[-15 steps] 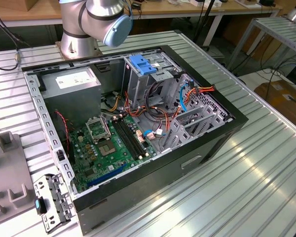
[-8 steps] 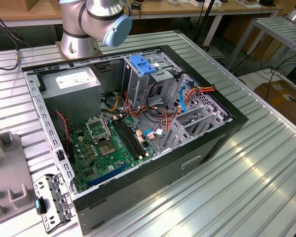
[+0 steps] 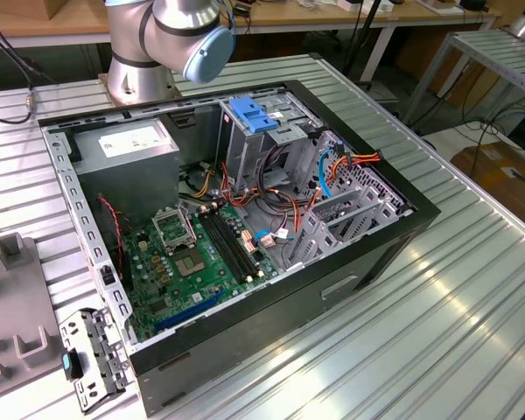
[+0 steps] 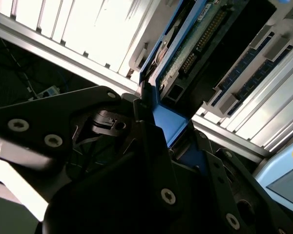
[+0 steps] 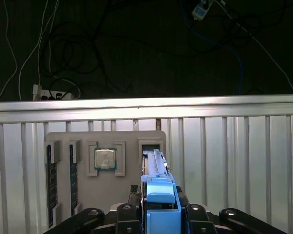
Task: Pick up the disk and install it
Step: 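Pick up the disk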
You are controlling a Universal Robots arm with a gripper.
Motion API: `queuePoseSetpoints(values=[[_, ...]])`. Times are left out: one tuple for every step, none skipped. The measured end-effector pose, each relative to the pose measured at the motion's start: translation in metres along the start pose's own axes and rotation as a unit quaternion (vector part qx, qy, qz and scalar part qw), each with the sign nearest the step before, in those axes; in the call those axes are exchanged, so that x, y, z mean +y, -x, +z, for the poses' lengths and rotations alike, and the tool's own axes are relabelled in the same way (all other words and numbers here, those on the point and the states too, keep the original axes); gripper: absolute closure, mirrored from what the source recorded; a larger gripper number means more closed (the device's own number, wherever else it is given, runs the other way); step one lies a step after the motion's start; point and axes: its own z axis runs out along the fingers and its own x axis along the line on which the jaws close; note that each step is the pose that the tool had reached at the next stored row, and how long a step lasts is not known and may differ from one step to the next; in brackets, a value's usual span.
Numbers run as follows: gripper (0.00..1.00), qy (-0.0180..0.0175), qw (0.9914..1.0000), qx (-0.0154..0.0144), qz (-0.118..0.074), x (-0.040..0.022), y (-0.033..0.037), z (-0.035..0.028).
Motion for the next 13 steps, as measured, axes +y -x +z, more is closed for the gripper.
queuePoseSetpoints(values=[[0.63, 0.0000, 1.00000, 0.0000, 0.000, 0.0000, 0.0000, -0.0006], [0.63, 0.0000, 1.00000, 0.0000, 0.000, 0.0000, 0.0000, -0.0013], [0.63, 0.0000, 1.00000, 0.0000, 0.000, 0.0000, 0.0000, -0.0020], [0.63, -0.0001, 1.00000, -0.0001, 0.000, 0.0000, 0.0000, -0.0026], [0.63, 0.0000, 1.00000, 0.0000, 0.000, 0.0000, 0.0000, -0.0036], [0.63, 0.0000, 1.00000, 0.0000, 0.000, 0.0000, 0.0000, -0.0041], [0.63, 0.0000, 1.00000, 0.0000, 0.000, 0.0000, 0.0000, -0.0055], [0.63, 0.0000, 1.00000, 0.0000, 0.000, 0.0000, 0.0000, -0.0062], [0.63, 0.0000, 1.00000, 0.0000, 0.000, 0.0000, 0.0000, -0.0069], [0.63, 0.0000, 1.00000, 0.0000, 0.000, 0.0000, 0.0000, -0.0079], [0.63, 0.0000, 1.00000, 0.0000, 0.000, 0.0000, 0.0000, -0.0086], [0.63, 0.0000, 1.00000, 0.0000, 0.000, 0.0000, 0.0000, -0.0093], [0.63, 0.0000, 1.00000, 0.0000, 0.000, 0.0000, 0.0000, -0.0101]])
